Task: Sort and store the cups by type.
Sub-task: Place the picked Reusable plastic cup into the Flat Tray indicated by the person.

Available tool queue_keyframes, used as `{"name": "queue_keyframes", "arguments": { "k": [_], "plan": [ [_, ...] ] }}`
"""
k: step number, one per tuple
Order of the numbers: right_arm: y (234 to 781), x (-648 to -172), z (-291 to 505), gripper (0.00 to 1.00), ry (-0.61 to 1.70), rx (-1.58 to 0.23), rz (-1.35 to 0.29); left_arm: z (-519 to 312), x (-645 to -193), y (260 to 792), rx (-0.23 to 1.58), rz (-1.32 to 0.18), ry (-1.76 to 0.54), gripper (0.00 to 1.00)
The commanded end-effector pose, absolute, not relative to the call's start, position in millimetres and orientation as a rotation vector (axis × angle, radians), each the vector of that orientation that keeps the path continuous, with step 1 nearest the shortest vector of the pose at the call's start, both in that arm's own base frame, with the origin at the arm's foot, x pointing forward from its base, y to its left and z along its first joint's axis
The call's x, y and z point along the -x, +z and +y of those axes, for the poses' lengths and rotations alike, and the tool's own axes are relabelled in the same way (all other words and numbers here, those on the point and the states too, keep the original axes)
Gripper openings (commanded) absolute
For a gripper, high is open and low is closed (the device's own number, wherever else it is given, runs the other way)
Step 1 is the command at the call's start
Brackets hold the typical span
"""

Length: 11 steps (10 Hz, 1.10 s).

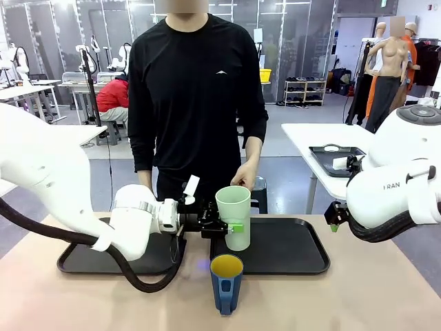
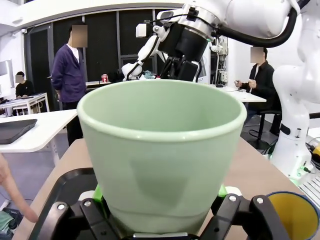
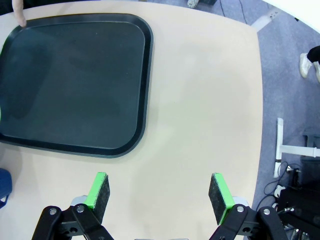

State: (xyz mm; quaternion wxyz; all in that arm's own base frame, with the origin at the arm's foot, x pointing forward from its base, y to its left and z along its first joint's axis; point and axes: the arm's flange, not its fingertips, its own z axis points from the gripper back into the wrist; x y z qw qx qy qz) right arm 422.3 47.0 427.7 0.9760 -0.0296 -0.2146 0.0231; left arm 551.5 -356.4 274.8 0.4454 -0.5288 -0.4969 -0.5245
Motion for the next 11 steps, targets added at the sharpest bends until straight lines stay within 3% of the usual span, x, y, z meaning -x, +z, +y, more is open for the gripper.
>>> {"name": "queue_keyframes", "arguments": {
  "k": [1,7,11],
  "plan": [
    [427,-423,46,1.0,0.046,0.059,-0.431,-370,-561,268,1.303,-1.248,-1.273,0.86],
    [427,-423,46,1.0,0.046,0.059,-0.431,-362,-556,263,1.316,-1.228,-1.288,0.86],
    [427,-423,46,1.0,0.046,0.059,-0.431,-384,-576,244,1.242,-1.323,-1.278,0.86]
  ]
}}
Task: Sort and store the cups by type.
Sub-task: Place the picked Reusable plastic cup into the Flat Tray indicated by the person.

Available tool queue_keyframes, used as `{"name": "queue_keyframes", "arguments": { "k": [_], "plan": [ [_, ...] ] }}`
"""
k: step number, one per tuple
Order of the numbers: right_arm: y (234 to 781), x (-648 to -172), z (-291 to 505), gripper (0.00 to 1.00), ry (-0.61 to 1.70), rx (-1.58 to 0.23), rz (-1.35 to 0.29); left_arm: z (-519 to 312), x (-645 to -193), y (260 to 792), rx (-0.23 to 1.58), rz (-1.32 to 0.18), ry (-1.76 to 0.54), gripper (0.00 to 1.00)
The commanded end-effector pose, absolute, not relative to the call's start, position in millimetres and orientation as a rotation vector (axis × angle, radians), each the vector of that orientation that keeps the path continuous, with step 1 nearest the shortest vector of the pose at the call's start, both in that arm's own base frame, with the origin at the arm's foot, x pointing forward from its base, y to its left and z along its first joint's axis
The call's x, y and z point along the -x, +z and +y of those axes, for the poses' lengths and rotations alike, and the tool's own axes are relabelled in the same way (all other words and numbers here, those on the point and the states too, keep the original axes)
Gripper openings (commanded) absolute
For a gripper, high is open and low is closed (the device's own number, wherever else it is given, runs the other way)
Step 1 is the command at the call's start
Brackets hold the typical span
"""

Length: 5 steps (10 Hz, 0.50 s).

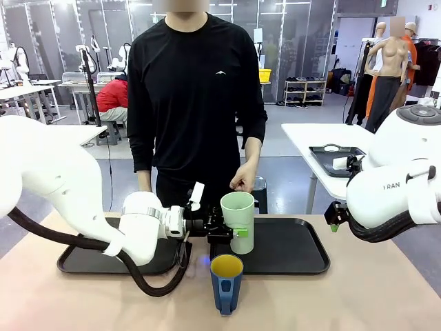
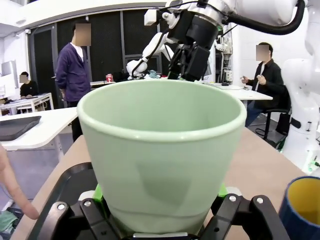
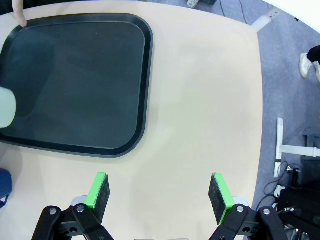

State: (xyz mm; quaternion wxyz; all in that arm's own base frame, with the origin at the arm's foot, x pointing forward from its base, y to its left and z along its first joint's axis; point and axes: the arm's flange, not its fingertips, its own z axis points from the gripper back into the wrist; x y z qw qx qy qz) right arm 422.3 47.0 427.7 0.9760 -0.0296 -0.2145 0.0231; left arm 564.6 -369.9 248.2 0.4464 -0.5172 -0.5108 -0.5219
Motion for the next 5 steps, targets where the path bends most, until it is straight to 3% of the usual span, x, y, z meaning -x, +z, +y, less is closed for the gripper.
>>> {"name": "queue_keyframes", "arguments": {
  "k": [1,5],
  "plan": [
    [427,-423,46,1.0,0.046,0.059,-0.431,-388,-580,240,1.229,-1.33,-1.278,0.86],
    [427,-423,46,1.0,0.046,0.059,-0.431,-391,-594,219,1.177,-1.307,-1.277,0.86]
  ]
}}
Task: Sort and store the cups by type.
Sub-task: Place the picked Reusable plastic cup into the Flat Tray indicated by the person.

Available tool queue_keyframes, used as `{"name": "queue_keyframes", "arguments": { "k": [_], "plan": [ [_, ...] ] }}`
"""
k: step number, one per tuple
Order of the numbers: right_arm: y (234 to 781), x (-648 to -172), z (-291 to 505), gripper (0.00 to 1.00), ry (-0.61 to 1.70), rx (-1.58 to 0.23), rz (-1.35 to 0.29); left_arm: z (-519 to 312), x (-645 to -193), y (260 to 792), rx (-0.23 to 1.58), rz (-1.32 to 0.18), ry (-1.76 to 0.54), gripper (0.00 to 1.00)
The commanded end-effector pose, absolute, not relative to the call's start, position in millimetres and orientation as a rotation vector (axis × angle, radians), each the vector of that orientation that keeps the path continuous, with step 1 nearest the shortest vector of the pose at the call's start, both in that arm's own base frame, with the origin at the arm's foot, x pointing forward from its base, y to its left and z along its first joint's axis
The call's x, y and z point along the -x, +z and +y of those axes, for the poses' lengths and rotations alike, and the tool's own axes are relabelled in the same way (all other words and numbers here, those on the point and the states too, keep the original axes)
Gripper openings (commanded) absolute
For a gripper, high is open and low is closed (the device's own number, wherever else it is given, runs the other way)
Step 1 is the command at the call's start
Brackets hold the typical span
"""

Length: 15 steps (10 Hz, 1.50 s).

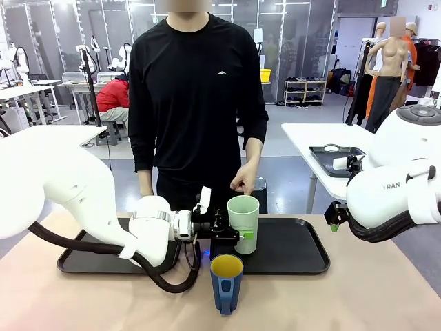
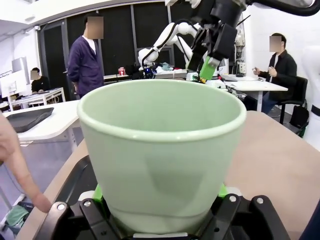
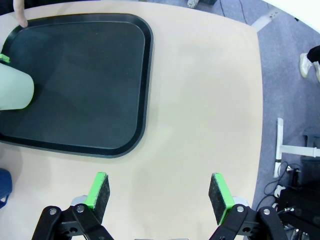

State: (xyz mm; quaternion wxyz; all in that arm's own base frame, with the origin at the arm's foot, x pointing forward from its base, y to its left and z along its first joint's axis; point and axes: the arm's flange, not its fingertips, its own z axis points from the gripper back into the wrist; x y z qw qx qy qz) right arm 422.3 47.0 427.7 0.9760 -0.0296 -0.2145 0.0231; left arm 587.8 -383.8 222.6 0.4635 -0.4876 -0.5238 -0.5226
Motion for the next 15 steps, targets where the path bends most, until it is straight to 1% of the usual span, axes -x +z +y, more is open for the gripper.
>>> {"name": "queue_keyframes", "arguments": {
  "k": [1,4,5,6,11,15],
  "plan": [
    [427,-423,46,1.0,0.046,0.059,-0.431,-390,-594,217,1.173,-1.305,-1.273,0.86],
    [427,-423,46,1.0,0.046,0.059,-0.431,-389,-594,208,1.175,-1.271,-1.281,0.86],
    [427,-423,46,1.0,0.046,0.059,-0.431,-389,-593,206,1.172,-1.256,-1.276,0.91],
    [427,-423,46,1.0,0.046,0.059,-0.431,-388,-593,206,1.162,-1.253,-1.293,1.0],
    [427,-423,46,1.0,0.046,0.059,-0.431,-378,-586,212,1.146,-1.225,-1.307,1.0],
    [427,-423,46,1.0,0.046,0.059,-0.431,-350,-577,219,1.095,-1.222,-1.276,1.0]
  ]
}}
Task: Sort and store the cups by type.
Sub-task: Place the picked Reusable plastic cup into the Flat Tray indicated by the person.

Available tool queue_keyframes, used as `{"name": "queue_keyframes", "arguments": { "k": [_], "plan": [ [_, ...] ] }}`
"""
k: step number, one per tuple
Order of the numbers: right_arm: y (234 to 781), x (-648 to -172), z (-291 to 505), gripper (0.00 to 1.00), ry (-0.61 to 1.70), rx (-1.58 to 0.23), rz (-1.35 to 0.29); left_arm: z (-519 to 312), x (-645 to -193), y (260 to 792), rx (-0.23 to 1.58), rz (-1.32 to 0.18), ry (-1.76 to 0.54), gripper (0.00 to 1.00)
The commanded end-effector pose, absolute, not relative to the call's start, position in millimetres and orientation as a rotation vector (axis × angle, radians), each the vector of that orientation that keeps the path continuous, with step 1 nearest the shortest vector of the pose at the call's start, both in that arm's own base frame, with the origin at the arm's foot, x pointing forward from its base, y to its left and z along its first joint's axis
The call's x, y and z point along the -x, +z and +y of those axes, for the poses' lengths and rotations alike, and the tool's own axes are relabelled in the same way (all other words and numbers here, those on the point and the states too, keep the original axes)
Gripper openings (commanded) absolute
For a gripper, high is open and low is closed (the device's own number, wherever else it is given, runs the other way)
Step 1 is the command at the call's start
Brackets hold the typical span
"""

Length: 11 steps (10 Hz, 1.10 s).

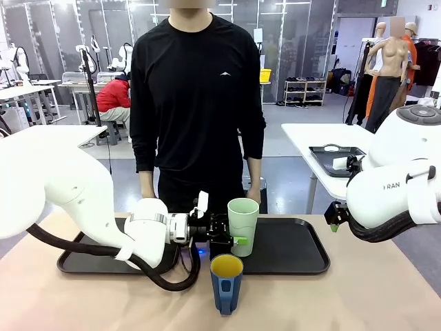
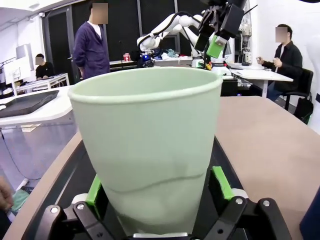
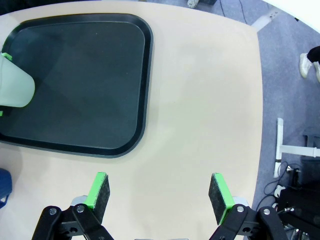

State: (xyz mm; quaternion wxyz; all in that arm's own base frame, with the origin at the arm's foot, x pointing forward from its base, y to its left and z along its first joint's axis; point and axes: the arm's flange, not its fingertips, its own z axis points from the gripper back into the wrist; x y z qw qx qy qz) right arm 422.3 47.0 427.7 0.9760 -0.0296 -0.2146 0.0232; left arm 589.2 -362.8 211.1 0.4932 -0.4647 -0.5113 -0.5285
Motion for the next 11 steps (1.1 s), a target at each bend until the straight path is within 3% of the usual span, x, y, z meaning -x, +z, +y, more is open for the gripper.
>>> {"name": "queue_keyframes", "arguments": {
  "k": [1,11],
  "plan": [
    [427,-423,46,1.0,0.046,0.059,-0.431,-341,-574,220,1.083,-1.227,-1.264,1.0],
    [427,-423,46,1.0,0.046,0.059,-0.431,-229,-523,241,0.971,-1.368,-1.178,1.0]
  ]
}}
